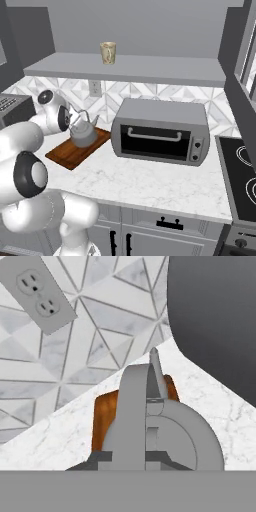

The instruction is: Pick the kettle from the counter and place it on the tray. Then pick the mug from the cabinet and place it on the tray. Then close the cabinet doors.

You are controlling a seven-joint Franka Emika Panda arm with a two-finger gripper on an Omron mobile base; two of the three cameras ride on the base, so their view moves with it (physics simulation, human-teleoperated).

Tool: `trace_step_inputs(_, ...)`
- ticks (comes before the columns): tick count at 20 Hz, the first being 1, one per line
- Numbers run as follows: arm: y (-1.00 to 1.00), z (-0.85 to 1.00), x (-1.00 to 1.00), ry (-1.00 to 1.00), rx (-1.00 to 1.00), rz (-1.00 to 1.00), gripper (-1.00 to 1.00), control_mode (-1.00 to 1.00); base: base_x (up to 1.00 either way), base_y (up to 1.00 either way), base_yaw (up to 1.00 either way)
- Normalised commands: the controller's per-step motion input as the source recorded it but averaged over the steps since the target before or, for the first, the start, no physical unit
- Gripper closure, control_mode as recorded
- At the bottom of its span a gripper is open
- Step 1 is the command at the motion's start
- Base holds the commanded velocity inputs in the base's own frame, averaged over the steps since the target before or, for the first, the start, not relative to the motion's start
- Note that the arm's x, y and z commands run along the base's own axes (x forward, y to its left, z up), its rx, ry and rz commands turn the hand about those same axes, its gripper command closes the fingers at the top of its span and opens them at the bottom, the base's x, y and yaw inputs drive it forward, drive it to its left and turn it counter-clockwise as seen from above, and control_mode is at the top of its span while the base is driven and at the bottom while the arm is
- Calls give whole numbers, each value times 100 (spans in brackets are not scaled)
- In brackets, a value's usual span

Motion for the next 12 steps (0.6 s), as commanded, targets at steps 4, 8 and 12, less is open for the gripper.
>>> trace_step_inputs(4,5,-28,43,1,0,0,100,-100,0,0,0)
trace_step_inputs(8,5,-29,39,0,0,0,100,-100,0,0,0)
trace_step_inputs(12,5,-27,33,0,0,0,100,-100,0,0,0)
